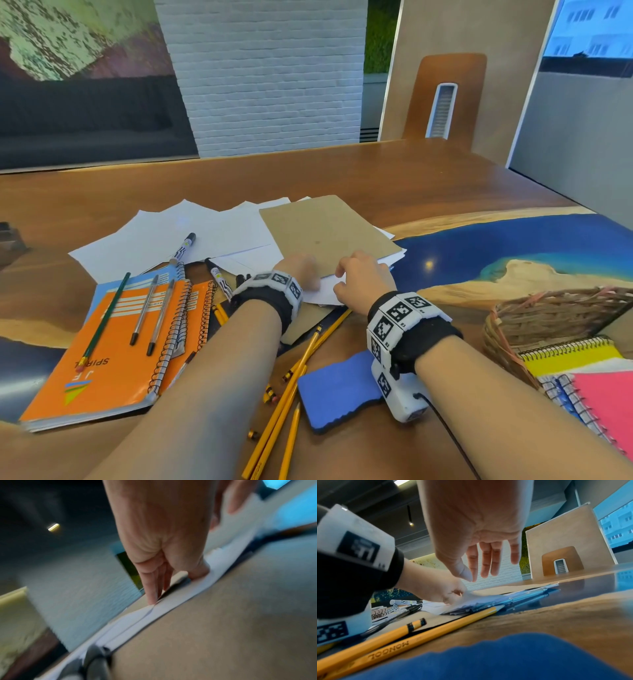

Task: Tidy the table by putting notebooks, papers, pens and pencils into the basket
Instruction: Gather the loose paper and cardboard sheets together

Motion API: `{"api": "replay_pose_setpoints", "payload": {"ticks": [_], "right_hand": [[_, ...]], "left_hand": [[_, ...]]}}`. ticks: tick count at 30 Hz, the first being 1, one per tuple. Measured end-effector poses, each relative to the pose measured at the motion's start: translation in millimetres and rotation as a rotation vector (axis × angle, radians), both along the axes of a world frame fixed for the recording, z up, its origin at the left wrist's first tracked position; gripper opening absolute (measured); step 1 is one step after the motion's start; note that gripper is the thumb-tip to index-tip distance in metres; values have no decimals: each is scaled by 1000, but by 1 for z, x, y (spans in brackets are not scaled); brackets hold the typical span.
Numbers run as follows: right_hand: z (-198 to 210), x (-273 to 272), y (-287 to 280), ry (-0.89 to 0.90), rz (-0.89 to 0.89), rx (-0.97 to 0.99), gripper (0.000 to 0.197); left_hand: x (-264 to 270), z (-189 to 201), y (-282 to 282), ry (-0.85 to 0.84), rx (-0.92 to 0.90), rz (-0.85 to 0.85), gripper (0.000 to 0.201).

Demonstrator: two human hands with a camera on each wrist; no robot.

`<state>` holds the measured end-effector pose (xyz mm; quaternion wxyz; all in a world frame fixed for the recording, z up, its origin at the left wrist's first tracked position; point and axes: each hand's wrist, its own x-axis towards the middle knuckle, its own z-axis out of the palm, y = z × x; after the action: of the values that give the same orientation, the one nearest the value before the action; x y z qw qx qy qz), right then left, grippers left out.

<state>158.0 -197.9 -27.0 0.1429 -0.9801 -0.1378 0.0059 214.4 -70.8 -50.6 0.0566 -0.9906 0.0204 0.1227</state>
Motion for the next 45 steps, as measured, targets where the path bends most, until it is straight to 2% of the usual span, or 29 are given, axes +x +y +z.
{"api": "replay_pose_setpoints", "payload": {"ticks": [8,11,13,19,22,25,28,30,33,36,38,42,45], "right_hand": [[-3,5,-7,-6,-47,-3,37],[-3,6,-8,-58,-66,-12,50],[-4,4,-8,-78,-62,-7,55],[0,-18,-2,-58,-21,17,63],[11,-27,-4,-77,-89,207,77],[32,-30,-16,-145,-230,445,99],[56,-33,-35,-143,-329,649,121],[71,-38,-52,-152,-389,817,128],[88,-45,-76,-237,-469,1027,114],[100,-55,-97,-239,-409,1102,70],[108,-65,-109,-235,-371,1123,49],[122,-81,-131,-316,-376,1189,36],[131,-94,-149,-374,-409,1330,34]], "left_hand": [[0,9,8,-109,4,-58,28],[-9,15,19,-275,-138,-52,25],[-19,28,24,-421,-293,-45,24],[-45,89,35,-871,-658,-68,20],[-59,122,32,-1001,-746,-144,19],[-78,153,28,-1105,-783,-203,17],[-97,175,22,-1151,-839,-210,19],[-107,185,17,-1161,-864,-204,20],[-120,197,8,-1197,-899,-224,20],[-128,202,-4,-1212,-963,-211,20],[-129,205,-11,-1206,-1022,-170,21],[-129,212,-24,-1112,-1202,-149,22],[-124,212,-39,-911,-1206,-91,21]]}}
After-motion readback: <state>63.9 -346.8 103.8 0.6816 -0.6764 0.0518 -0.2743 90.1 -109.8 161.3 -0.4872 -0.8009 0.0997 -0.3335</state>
